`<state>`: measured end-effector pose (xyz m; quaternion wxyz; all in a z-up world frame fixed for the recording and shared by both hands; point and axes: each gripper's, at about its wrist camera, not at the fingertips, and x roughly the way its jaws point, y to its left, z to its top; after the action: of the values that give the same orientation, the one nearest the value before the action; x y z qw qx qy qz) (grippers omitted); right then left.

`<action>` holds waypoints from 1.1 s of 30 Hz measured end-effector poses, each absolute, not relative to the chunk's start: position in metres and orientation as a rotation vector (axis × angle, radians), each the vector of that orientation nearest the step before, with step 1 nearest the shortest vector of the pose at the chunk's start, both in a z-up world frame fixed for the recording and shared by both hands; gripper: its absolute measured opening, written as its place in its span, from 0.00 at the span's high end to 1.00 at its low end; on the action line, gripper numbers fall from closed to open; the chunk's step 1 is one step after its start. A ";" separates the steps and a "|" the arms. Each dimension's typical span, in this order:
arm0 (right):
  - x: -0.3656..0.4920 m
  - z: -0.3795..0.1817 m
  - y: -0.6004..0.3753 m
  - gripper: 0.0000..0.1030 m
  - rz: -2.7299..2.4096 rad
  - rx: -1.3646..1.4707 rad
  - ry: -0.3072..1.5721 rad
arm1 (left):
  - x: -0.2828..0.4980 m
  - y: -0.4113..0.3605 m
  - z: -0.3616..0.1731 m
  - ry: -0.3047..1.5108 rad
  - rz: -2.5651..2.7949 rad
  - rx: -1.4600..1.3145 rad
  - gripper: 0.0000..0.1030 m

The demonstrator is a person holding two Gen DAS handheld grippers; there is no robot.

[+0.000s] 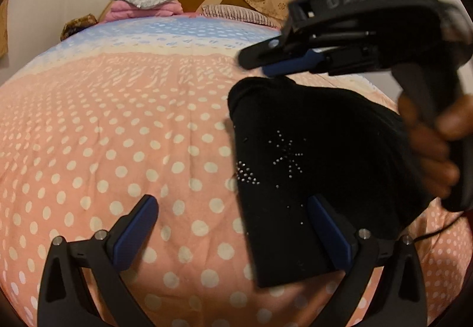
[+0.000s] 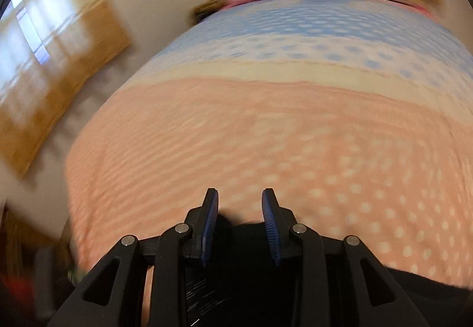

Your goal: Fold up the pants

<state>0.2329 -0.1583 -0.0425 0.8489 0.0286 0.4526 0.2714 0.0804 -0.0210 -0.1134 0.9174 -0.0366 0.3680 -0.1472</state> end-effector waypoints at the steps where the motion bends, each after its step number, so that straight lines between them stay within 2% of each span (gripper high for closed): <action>1: 0.228 -0.042 -0.142 0.67 0.630 0.000 0.991 | 0.079 -0.023 -0.113 0.751 -0.298 -0.066 0.00; 2: 0.225 -0.044 -0.129 0.56 0.644 -0.061 1.016 | 0.077 -0.024 -0.113 0.746 -0.294 -0.060 0.00; 4: 0.215 -0.054 -0.102 0.42 0.580 -0.271 1.041 | 0.074 -0.026 -0.114 0.741 -0.287 -0.058 0.00; 6: 0.211 -0.066 -0.085 0.42 0.468 -0.470 1.044 | 0.072 -0.027 -0.115 0.735 -0.276 -0.055 0.00; 7: 0.214 -0.073 -0.077 0.38 0.383 -0.560 1.047 | 0.071 -0.028 -0.116 0.731 -0.270 -0.053 0.00; 12: 0.237 -0.075 -0.082 0.35 0.240 -0.500 1.107 | 0.063 -0.032 -0.116 0.701 -0.243 -0.023 0.00; 15: 0.258 -0.080 -0.096 0.25 0.170 -0.464 1.092 | 0.063 -0.033 -0.117 0.699 -0.236 -0.016 0.00; 18: 0.283 -0.074 -0.121 0.25 0.053 -0.375 1.044 | 0.062 -0.033 -0.117 0.694 -0.235 -0.018 0.00; 20: 0.292 -0.067 -0.133 0.35 0.009 -0.323 1.021 | 0.063 -0.032 -0.117 0.692 -0.237 -0.018 0.00; 24: 0.270 -0.036 -0.153 0.36 0.200 -0.092 0.979 | 0.063 -0.030 -0.118 0.699 -0.240 -0.042 0.00; 28: 0.239 -0.021 -0.145 0.36 0.320 -0.131 0.939 | 0.065 -0.030 -0.117 0.695 -0.237 -0.037 0.00; 33: 0.231 -0.049 -0.120 0.36 0.331 -0.308 1.024 | 0.064 -0.032 -0.117 0.695 -0.221 -0.031 0.00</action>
<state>0.2314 -0.1199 -0.0491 0.8474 -0.1459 0.4857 0.1570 0.0643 -0.0316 -0.1174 0.9340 -0.0150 0.3401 -0.1082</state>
